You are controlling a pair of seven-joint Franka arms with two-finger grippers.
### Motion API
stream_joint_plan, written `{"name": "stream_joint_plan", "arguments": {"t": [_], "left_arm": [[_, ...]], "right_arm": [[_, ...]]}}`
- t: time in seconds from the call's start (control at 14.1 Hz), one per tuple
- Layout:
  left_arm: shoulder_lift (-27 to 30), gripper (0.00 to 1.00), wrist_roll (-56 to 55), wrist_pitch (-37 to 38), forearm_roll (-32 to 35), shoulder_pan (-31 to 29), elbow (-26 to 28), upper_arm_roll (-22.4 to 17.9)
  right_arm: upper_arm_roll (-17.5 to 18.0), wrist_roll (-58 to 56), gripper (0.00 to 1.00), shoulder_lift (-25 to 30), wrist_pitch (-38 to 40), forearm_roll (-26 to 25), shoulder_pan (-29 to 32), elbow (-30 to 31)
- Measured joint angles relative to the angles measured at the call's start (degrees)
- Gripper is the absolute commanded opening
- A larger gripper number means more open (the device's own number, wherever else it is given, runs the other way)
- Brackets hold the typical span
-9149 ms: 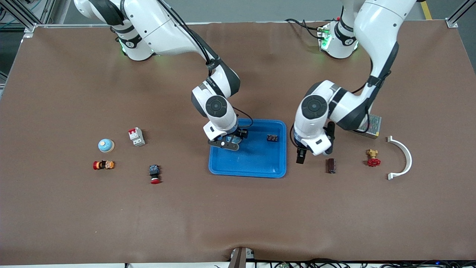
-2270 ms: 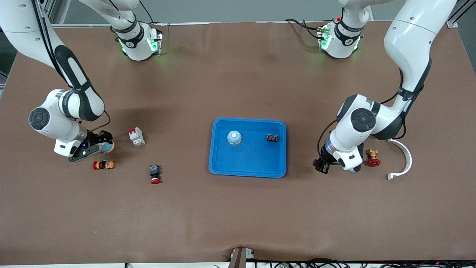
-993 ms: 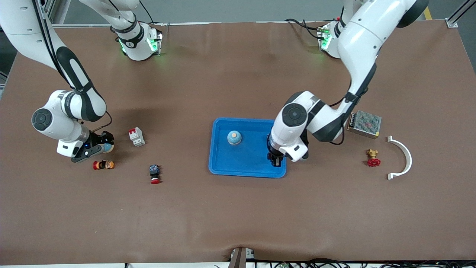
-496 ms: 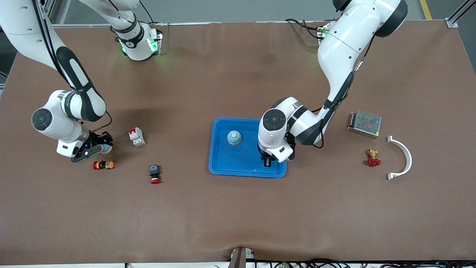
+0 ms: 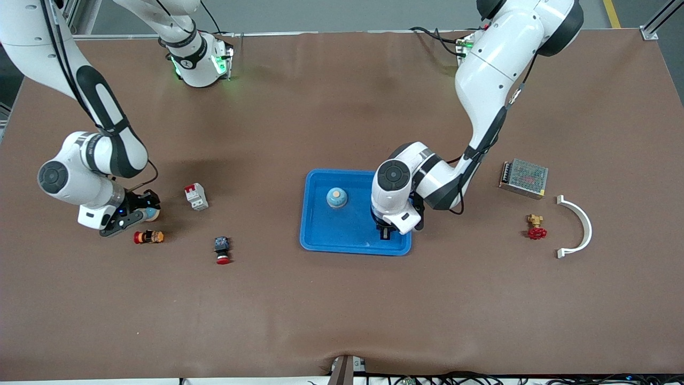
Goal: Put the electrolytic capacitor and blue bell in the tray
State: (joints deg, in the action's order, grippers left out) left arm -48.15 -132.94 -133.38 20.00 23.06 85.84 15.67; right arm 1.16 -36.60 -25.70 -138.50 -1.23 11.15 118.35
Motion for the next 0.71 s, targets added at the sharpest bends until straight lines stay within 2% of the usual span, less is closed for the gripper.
{"name": "stream_joint_plan", "arguments": {"t": [0.07, 0.14, 0.21, 0.43, 0.71], "left_arm": [[-0.1, 0.0, 0.0, 0.0, 0.0, 0.1, 0.0, 0.0], [-0.1, 0.07, 0.0, 0.0, 0.0, 0.2, 0.0, 0.0], [-0.1, 0.99, 0.1, 0.0, 0.1, 0.2, -0.1, 0.0], [-0.1, 1.0, 1.0, 0.0, 1.7, 0.2, -0.3, -0.1], [-0.1, 1.0, 1.5, 0.0, 2.0, 0.2, -0.4, -0.1]], "right_arm": [[0.0, 0.0, 0.58, 0.3, 2.5, 0.0, 0.0, -1.9], [0.0, 0.0, 0.58, 0.7, 4.6, 0.0, 0.0, -3.5], [0.1, 0.0, 0.58, 1.2, 6.8, 0.0, -0.2, -4.9], [0.4, 3.7, 0.58, 1.9, 13.4, 0.0, -2.1, -9.2], [0.6, 16.3, 0.58, 2.1, 23.7, 0.0, -9.0, -18.6]]}}
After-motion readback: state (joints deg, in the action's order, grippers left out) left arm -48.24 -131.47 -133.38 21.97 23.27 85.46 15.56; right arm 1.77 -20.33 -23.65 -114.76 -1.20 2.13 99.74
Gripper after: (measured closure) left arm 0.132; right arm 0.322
